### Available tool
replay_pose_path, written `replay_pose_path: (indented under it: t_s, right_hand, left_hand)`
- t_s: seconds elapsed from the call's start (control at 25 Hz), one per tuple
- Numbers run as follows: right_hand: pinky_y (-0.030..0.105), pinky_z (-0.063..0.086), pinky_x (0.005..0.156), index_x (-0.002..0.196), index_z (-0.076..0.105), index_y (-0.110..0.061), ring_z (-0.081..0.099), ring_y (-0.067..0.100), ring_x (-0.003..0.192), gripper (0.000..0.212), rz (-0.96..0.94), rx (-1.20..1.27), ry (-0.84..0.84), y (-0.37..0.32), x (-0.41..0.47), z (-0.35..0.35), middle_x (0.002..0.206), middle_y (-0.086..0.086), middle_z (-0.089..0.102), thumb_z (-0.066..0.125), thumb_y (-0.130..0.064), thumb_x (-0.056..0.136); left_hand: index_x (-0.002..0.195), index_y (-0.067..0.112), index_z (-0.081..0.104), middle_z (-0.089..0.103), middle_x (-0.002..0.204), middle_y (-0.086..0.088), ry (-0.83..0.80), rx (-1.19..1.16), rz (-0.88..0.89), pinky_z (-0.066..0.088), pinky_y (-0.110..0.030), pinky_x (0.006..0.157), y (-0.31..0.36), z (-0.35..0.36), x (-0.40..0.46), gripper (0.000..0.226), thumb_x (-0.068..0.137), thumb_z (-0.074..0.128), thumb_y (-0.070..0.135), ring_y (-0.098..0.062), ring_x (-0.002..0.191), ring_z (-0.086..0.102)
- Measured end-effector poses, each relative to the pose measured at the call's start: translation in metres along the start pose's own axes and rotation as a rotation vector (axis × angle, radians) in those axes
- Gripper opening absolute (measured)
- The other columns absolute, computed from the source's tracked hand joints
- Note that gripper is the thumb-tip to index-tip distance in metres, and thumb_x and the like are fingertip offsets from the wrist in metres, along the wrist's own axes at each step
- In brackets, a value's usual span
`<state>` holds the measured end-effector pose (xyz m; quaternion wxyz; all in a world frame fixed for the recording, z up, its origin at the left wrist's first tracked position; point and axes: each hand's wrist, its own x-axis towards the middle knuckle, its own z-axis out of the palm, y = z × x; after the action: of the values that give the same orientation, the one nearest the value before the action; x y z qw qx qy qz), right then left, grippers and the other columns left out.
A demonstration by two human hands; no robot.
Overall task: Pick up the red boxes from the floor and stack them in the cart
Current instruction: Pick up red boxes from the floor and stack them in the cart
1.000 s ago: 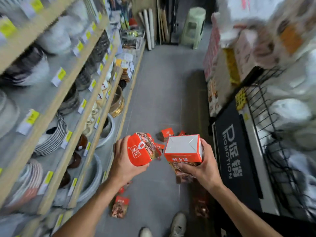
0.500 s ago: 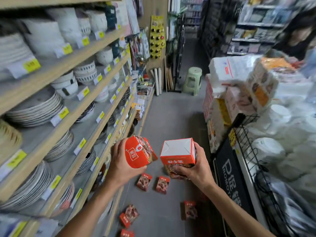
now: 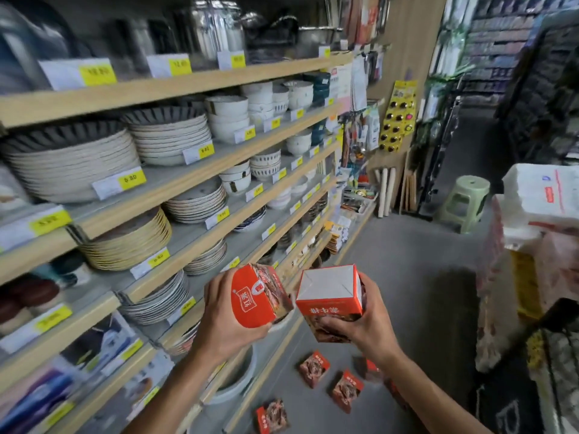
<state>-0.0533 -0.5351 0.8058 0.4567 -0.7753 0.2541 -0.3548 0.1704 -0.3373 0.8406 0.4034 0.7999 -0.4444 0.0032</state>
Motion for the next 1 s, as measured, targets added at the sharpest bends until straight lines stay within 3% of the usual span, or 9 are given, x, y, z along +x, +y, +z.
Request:
replay_pose_path:
  t_s: [0.2,0.32,0.4,0.48,0.6,0.76,1.0]
  right_hand:
    - [0.031,0.047,0.107,0.145,0.037,-0.039,0.052,0.007,0.129,0.106,-0.086,0.103,-0.186,-0.017,0.026,0.055,0.138,-0.015,0.050,0.095,-0.054,0.057]
    - [0.013,0.046,0.098,0.138,0.040,-0.043,0.054,-0.001,0.123,0.103,-0.114,0.182,-0.288,-0.029,0.025,0.103,0.129,-0.027,0.050,0.101,-0.032,0.055]
    - [0.018,0.050,0.098,0.135,0.041,-0.047,0.055,0.001,0.123,0.103,-0.135,0.220,-0.372,-0.042,0.019,0.135,0.130,-0.023,0.051,0.102,-0.030,0.053]
    - [0.034,0.052,0.103,0.137,0.043,-0.044,0.056,0.007,0.126,0.105,-0.144,0.243,-0.479,-0.059,0.009,0.171,0.135,-0.012,0.053,0.102,-0.042,0.051]
    - [0.040,0.050,0.107,0.140,0.041,-0.036,0.055,0.009,0.129,0.107,-0.176,0.280,-0.612,-0.096,-0.018,0.226,0.137,-0.007,0.054,0.101,-0.045,0.051]
    - [0.038,0.049,0.108,0.144,0.038,-0.035,0.052,0.004,0.130,0.109,-0.249,0.341,-0.747,-0.150,-0.072,0.292,0.140,-0.009,0.050,0.099,-0.045,0.054]
    - [0.045,0.046,0.112,0.154,0.024,-0.041,0.042,0.005,0.141,0.121,-0.324,0.422,-0.951,-0.222,-0.172,0.383,0.153,-0.015,0.039,0.097,-0.050,0.058]
  left_hand:
    - [0.147,0.035,0.025,0.026,0.129,0.020,0.172,0.083,-0.158,0.057,-0.039,0.086,-0.010,-0.048,-0.045,0.130,0.039,0.090,0.064,-0.012,0.123,0.042]
    - [0.146,0.037,0.024,0.022,0.127,0.026,0.283,0.110,-0.239,0.049,-0.020,0.083,-0.020,-0.078,-0.084,0.127,0.042,0.094,0.056,-0.006,0.120,0.039]
    - [0.144,0.039,0.026,0.024,0.128,0.021,0.347,0.144,-0.285,0.038,-0.006,0.082,-0.029,-0.099,-0.114,0.122,0.044,0.096,0.045,-0.001,0.118,0.037]
    - [0.142,0.036,0.030,0.027,0.128,0.019,0.406,0.184,-0.337,0.033,-0.003,0.085,-0.038,-0.127,-0.147,0.118,0.045,0.096,0.041,0.001,0.119,0.033]
    - [0.140,0.033,0.036,0.031,0.126,0.020,0.513,0.244,-0.373,0.036,-0.021,0.098,-0.051,-0.172,-0.204,0.112,0.044,0.094,0.042,-0.004,0.121,0.034]
    - [0.143,0.029,0.037,0.028,0.124,0.025,0.625,0.273,-0.489,0.043,-0.036,0.103,-0.067,-0.233,-0.285,0.117,0.043,0.094,0.049,-0.012,0.127,0.038]
    - [0.144,0.026,0.033,0.028,0.128,0.020,0.774,0.346,-0.643,0.040,-0.034,0.104,-0.087,-0.308,-0.418,0.121,0.044,0.097,0.049,-0.012,0.127,0.038]
